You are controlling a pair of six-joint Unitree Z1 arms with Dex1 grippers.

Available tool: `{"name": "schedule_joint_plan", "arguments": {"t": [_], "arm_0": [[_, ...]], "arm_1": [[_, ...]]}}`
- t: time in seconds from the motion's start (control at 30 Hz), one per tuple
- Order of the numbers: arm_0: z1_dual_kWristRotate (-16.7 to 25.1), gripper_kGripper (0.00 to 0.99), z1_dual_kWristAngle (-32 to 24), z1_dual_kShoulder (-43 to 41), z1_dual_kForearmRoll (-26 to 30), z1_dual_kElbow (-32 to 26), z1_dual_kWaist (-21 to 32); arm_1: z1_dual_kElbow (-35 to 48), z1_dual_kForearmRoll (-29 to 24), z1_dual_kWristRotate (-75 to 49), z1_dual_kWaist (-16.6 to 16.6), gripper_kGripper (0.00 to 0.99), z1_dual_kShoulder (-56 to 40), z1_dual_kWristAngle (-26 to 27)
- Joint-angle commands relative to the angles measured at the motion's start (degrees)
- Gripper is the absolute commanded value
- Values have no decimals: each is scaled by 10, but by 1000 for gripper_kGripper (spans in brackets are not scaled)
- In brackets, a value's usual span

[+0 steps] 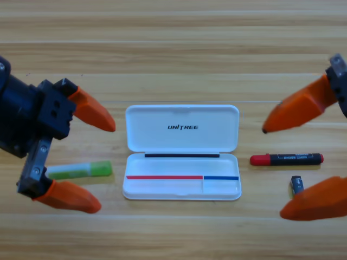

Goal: Clean up eraser and pencils

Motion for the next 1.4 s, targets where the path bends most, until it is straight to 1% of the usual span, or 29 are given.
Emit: {"name": "schedule_joint_plan", "arguments": {"t": [0.03,0.1,0.13,0.27,0.3,0.37,0.43,0.47,0.53,0.6,0.7,0.73,0.93,1.03,1.13,1.2,1.27,1.33,1.37,1.4], "arm_0": [[-1,990,22,5,4,-6,-10],[1,990,37,5,6,-11,-10],[2,989,45,6,8,-15,-10],[17,989,81,11,26,-43,-10],[23,989,92,13,31,-50,-9],[36,989,129,13,33,-57,-8],[48,989,159,14,35,-61,-2],[56,989,165,14,38,-64,4],[68,989,170,15,44,-71,19],[75,989,170,14,54,-79,30],[87,989,170,14,63,-85,42],[93,989,172,14,64,-87,48],[127,989,220,37,64,-88,67],[154,989,239,56,63,-86,87],[190,989,236,87,62,-87,127],[208,989,223,112,57,-86,151],[224,988,208,138,50,-84,172],[238,986,192,163,45,-81,190],[244,986,184,172,38,-77,197],[248,986,182,178,28,-67,200]], "arm_1": [[18,47,68,14,986,-28,-79],[18,62,97,5,985,-20,-133],[19,64,109,-8,985,-15,-151],[23,72,148,-80,983,22,-163],[19,72,177,-87,982,36,-193],[9,73,256,-93,982,70,-277],[1,75,298,-115,982,102,-317],[-1,77,312,-120,980,116,-330],[0,80,311,-128,980,145,-324],[6,80,319,-130,980,173,-307],[3,80,364,-130,983,222,-288],[2,80,386,-130,985,236,-291],[-13,77,513,-134,988,310,-294],[-15,63,530,-138,976,346,-281],[-15,45,546,-144,923,376,-279],[-14,34,546,-146,888,390,-280],[-13,26,546,-149,839,400,-276],[-11,22,546,-151,821,406,-272],[-11,22,546,-152,808,409,-270],[-11,22,545,-153,776,411,-269]]}}
